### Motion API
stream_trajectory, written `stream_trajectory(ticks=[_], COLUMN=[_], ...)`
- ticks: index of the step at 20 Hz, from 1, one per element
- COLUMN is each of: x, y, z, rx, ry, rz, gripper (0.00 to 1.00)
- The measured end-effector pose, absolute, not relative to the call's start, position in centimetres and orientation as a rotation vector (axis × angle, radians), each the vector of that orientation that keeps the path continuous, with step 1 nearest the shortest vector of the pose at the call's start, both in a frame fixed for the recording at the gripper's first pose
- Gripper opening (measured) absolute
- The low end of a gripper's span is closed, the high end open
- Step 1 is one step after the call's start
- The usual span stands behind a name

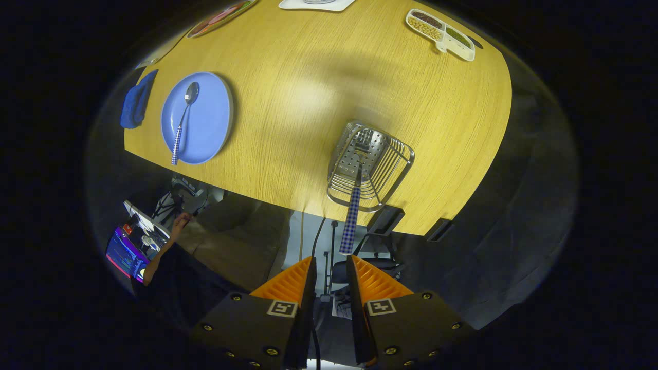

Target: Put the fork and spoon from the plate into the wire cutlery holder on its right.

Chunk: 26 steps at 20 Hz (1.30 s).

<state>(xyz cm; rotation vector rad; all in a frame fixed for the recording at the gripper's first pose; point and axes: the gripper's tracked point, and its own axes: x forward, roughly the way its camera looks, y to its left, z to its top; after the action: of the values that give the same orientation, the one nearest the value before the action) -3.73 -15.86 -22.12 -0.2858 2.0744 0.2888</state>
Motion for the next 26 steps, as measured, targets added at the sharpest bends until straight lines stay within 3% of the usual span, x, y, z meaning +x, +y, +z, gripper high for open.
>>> stream_trajectory(ticks=[26], x=[-7.2], y=[8.6], z=[-26.9], rx=[-0.267], ry=[1.897], rz=[0.508], gripper=[0.34])
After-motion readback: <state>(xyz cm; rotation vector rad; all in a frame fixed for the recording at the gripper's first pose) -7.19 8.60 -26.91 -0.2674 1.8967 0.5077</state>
